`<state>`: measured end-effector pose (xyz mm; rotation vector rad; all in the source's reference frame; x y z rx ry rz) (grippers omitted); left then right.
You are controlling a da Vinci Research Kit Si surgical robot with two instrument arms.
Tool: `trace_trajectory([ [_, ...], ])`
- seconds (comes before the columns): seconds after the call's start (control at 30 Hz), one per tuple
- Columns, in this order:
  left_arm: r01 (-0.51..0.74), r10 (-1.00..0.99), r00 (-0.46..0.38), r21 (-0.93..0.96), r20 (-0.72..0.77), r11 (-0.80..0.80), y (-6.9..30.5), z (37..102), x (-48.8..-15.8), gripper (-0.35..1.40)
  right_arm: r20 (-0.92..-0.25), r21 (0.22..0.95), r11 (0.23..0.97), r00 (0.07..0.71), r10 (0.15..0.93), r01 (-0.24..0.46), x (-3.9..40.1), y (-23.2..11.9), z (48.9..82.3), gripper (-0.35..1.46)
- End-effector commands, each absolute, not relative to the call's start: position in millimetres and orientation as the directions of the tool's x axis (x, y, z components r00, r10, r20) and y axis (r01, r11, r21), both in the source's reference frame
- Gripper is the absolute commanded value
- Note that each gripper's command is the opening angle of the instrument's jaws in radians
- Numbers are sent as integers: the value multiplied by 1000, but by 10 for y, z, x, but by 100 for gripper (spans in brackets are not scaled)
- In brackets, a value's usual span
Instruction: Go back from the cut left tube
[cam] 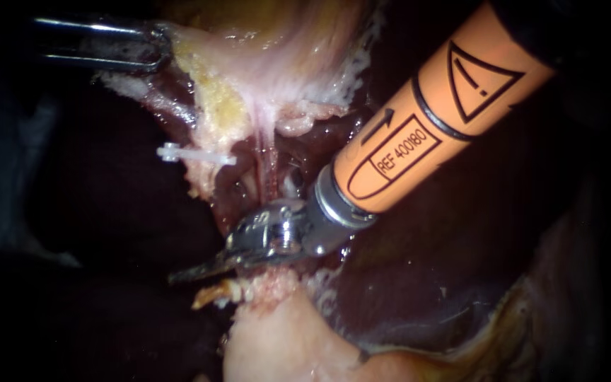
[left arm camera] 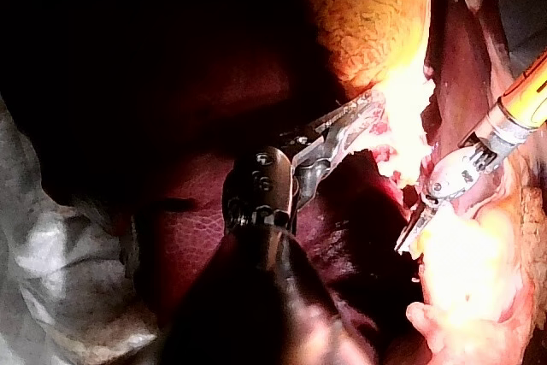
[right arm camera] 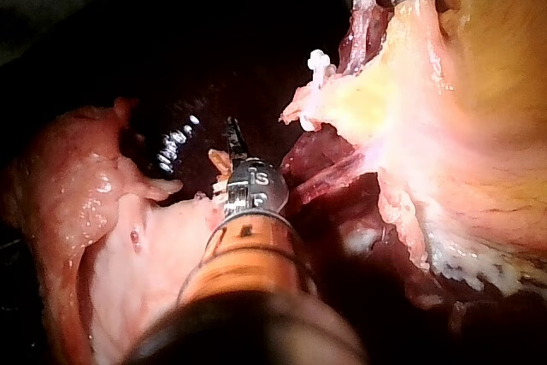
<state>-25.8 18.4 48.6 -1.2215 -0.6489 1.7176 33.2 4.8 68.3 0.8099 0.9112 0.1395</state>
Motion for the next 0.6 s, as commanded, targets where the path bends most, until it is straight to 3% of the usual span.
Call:
trace_trajectory([
  [0.03,-367,887,-104,-811,-450,-455,184,486,-258,-35,-650,677,703,626,431,217,332,48,683,-35],
  [0.17,-367,887,-104,-811,-450,-455,185,486,-258,-35,-645,686,695,623,442,217,333,47,682,-35],
  [0.23,-367,887,-104,-811,-450,-455,185,486,-258,-35,-625,713,672,614,482,199,334,46,681,16],
  [0.4,-367,887,-105,-811,-450,-455,184,486,-257,-35,-605,731,667,592,532,148,335,44,679,100],
  [0.5,-367,887,-105,-811,-450,-455,184,486,-257,-35,-597,735,665,591,542,133,335,43,677,118],
  [0.6,-367,887,-105,-811,-450,-455,184,486,-257,-35,-599,736,664,586,545,135,335,42,676,123],
])
